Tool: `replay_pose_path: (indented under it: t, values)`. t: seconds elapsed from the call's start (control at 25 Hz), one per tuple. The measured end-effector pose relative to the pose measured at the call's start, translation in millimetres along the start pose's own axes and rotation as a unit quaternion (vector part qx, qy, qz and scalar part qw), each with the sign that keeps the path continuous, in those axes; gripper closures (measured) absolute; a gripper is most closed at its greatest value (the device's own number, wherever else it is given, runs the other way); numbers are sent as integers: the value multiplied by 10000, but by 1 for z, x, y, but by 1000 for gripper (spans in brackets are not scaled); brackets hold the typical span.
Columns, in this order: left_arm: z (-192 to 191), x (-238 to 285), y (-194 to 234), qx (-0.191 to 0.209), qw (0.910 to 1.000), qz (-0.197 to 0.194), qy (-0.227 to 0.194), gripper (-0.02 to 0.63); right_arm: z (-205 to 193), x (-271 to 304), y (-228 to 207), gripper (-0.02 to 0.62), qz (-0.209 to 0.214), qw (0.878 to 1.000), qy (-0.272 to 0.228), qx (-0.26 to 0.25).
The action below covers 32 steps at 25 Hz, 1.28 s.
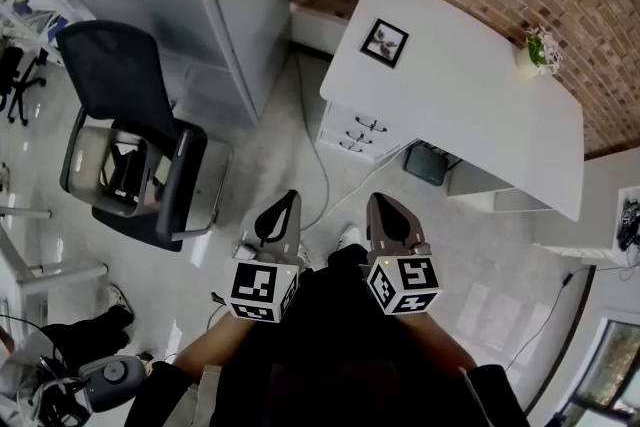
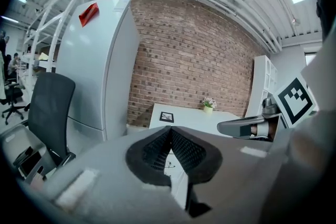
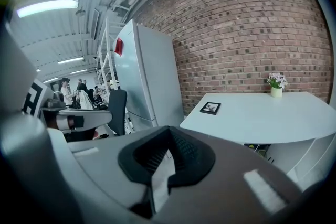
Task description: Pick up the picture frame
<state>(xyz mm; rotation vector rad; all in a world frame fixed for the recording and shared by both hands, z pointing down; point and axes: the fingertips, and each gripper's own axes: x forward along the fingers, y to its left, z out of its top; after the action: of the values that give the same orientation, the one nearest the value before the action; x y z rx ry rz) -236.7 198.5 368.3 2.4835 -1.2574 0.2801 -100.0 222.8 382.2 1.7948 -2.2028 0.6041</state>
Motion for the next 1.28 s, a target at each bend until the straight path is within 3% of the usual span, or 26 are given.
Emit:
replay_pose_path:
  t: [0.36,1.0,1.28]
  values:
    - [6,29,12,-30,9998,176,94,604,5,37,-12,594,205,9997,155,26]
    - [33,165,-18,207,9985,93,498,604,44,109,-118,594,322,9992,231,55]
    - [54,208,-48,411,9981,-52,455,604,60,118,-160,594,330,9992,156,141]
